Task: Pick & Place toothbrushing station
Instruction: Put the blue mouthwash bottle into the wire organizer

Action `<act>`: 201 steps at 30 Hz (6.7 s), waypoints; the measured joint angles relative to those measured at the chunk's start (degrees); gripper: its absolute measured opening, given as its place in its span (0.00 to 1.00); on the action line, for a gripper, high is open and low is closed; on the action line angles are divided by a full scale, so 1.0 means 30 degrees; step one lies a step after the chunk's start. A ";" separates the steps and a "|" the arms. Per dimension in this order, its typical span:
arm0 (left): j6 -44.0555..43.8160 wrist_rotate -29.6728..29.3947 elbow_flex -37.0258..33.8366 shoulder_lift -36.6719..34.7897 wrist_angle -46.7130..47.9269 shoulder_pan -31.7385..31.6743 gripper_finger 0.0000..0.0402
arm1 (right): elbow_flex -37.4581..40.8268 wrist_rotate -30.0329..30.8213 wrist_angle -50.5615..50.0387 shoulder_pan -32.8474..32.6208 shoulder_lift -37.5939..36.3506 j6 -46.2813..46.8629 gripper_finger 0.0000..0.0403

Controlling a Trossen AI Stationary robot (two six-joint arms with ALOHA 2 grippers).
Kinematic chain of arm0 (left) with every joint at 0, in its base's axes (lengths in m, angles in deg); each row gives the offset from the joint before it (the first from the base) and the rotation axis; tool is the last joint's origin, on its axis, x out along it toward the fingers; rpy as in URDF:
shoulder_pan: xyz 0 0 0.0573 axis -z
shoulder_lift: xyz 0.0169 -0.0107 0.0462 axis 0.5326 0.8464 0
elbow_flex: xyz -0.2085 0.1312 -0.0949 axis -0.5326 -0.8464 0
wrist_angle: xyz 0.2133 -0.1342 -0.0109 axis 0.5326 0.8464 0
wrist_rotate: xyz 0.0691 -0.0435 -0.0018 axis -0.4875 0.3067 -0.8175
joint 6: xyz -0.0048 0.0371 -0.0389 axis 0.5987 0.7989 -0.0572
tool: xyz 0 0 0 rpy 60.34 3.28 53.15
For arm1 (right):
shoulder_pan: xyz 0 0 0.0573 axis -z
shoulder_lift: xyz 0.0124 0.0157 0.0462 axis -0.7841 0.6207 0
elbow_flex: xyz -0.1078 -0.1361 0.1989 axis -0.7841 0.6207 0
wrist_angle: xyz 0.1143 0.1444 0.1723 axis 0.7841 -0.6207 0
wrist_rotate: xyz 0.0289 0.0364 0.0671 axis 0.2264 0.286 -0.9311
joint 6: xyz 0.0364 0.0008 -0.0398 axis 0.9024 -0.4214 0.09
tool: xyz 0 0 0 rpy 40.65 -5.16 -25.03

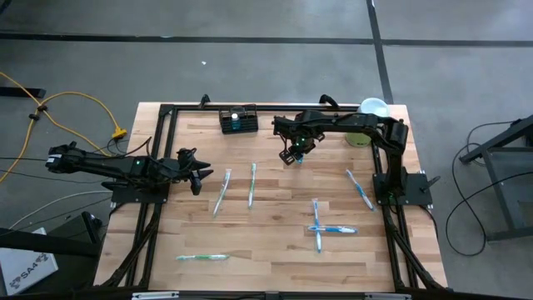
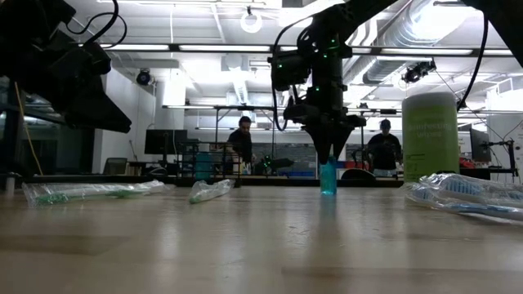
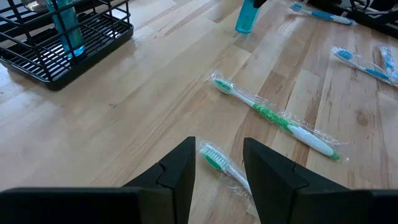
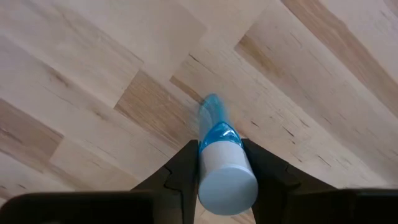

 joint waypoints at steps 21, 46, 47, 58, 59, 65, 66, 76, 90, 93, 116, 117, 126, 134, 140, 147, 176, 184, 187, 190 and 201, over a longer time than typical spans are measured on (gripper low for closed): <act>0.0000 0.0007 0.0000 0.0000 0.0000 0.0000 0.33 | -0.4519 0.0424 -0.1284 -0.0022 0.0000 -0.4425 0.23; 0.0000 0.0007 0.0000 -0.0007 0.0000 -0.0005 0.33 | -0.8018 -0.0548 -0.2285 -0.0756 -0.0007 -0.6689 0.23; -0.0003 0.0004 0.0000 0.0000 0.0000 -0.0006 0.33 | -0.8018 -0.0475 -0.2322 -0.0922 -0.0007 -0.6868 0.23; -0.0004 0.0004 0.0000 0.0000 0.0000 -0.0003 0.33 | -0.8018 -0.0401 -0.2235 -0.3092 -0.0007 -0.7526 0.23; 0.0000 0.0004 0.0000 -0.0004 0.0000 0.0000 0.33 | -0.8018 -0.0401 -0.2235 -0.3324 -0.0007 -0.7542 0.23; 0.0000 0.0004 0.0000 -0.0007 -0.0003 -0.0006 0.33 | -0.8018 -0.0401 -0.2133 -0.4693 -0.0007 -0.7542 0.23; 0.0000 0.0007 0.0000 0.0000 0.0000 -0.0007 0.33 | -0.8018 -0.0405 -0.2114 -0.4889 -0.0007 -0.7542 0.23; 0.0000 0.0001 0.0000 -0.0004 -0.0003 -0.0004 0.33 | -0.8018 -0.0408 -0.1320 -0.6331 -0.0007 -0.7471 0.23; -0.0022 0.0000 0.0000 0.0000 -0.0102 -0.0007 0.33 | -0.8011 -0.0488 -0.0471 -0.7615 -0.0007 -0.7331 0.23; -0.0029 0.0000 0.0000 -0.0004 -0.0114 -0.0007 0.33 | -0.8011 -0.0510 -0.0455 -0.7801 -0.0007 -0.7318 0.23; 0.1488 0.4091 0.0000 0.1088 -0.6087 0.0015 0.33 | -0.8011 -0.0600 -0.0244 -0.8196 -0.0007 -0.6893 0.23; 0.1810 0.4235 0.0000 0.1512 -0.6827 0.0015 0.33 | -0.8011 -0.0748 -0.0128 -0.8192 -0.0007 -0.6895 0.23; 0.2605 0.5753 0.0325 0.7698 -1.2915 -0.0007 0.33 | -0.8011 -0.1472 0.0306 -0.8525 -0.0007 -0.6893 0.23; 0.2360 0.8608 0.3286 1.3289 -1.4937 -0.0007 0.33 | -0.8011 -0.1424 0.0361 -0.9089 -0.0007 -0.6893 0.23; 0.2883 1.0155 0.5504 1.5690 -1.4930 -0.0007 0.33 | -0.8011 -0.1405 0.0439 -0.9530 -0.0007 -0.6893 0.23; 0.3560 1.0499 0.6408 1.6328 -1.4935 0.0215 0.33 | -0.8011 -0.1310 0.0446 -0.9921 -0.0007 -0.6951 0.23; 0.3621 1.0352 0.6437 1.6320 -1.5155 0.1261 0.33 | -0.7974 -0.1039 0.2622 -1.0069 0.0000 -0.8482 0.23; 0.3967 1.0423 0.6433 1.6320 -1.5784 0.1567 0.33 | -0.7996 -0.0860 0.2952 -1.0095 0.0007 -0.8327 0.23; 0.3962 1.0437 0.6433 1.6282 -1.5818 0.1552 0.33 | -0.7996 -0.0877 0.2845 -1.0145 0.0007 -0.8157 0.23; 0.3956 1.0535 0.6433 1.6269 -1.6167 0.1559 0.33 | -0.7996 -0.0887 0.2836 -1.0169 0.0007 -0.8045 0.23; 0.3920 1.1001 0.6433 1.6269 -1.6138 0.1559 0.33 | -0.8004 -0.0902 0.3573 -1.0149 0.0007 -0.8501 0.23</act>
